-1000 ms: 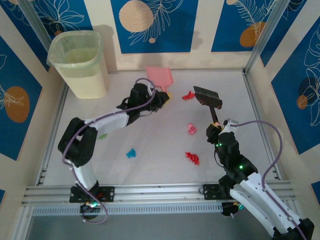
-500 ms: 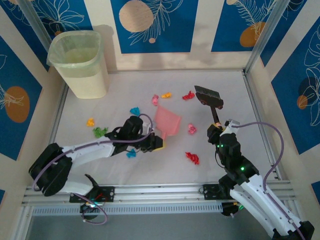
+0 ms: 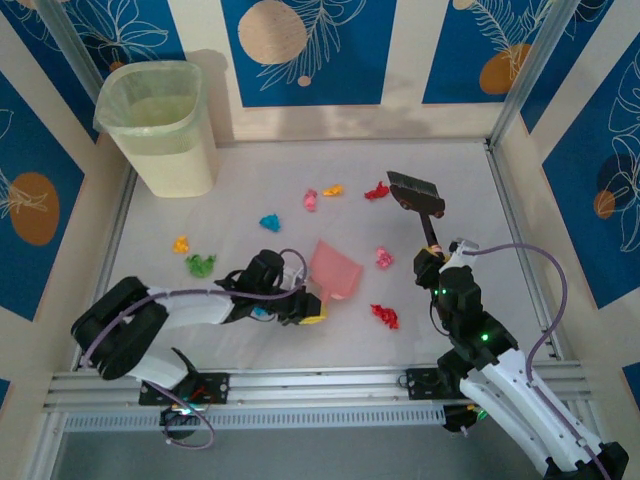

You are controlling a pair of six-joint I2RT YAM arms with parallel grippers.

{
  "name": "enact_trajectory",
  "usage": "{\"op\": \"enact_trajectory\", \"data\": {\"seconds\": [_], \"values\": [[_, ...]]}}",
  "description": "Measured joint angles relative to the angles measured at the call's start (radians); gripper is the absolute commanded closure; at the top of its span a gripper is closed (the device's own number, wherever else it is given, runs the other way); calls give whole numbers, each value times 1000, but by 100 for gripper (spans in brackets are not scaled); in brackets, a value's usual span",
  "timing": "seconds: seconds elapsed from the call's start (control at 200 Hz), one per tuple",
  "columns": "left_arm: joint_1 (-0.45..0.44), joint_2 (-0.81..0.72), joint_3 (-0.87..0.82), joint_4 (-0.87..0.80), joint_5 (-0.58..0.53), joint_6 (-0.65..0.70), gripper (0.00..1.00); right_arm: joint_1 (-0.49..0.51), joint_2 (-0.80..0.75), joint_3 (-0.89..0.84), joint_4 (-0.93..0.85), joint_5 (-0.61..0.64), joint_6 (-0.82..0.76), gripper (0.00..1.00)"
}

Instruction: Sweep away the paper scraps from the table

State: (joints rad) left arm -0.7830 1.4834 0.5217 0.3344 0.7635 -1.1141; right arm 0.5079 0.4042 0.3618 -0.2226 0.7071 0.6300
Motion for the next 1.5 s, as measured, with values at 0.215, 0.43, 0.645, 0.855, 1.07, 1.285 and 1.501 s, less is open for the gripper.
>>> {"op": "enact_trajectory", "data": {"seconds": [0.215, 0.43, 0.645, 0.855, 1.07, 1.285, 1.501], "values": [[4, 170, 6, 174, 58, -40, 80, 0, 40, 0, 9, -8, 0, 100], [14, 299, 26, 309, 82, -96, 54, 0, 53, 0, 13, -9, 0, 100], [24, 298, 29, 362, 105, -114, 33, 0, 53, 0, 13, -9, 0, 100], [24, 166, 31, 172, 14, -2, 18, -2, 53, 0, 13, -9, 0, 100], [-21, -159, 96, -247, -286, 220, 4, -5, 53, 0, 13, -8, 0, 100], [-319, -363, 156, -465, -758, 416, 4, -5, 53, 0, 13, -8, 0, 100], [-515, -124, 278, -623, -1146, 519, 3, -5, 53, 0, 12, -8, 0, 100]]}}
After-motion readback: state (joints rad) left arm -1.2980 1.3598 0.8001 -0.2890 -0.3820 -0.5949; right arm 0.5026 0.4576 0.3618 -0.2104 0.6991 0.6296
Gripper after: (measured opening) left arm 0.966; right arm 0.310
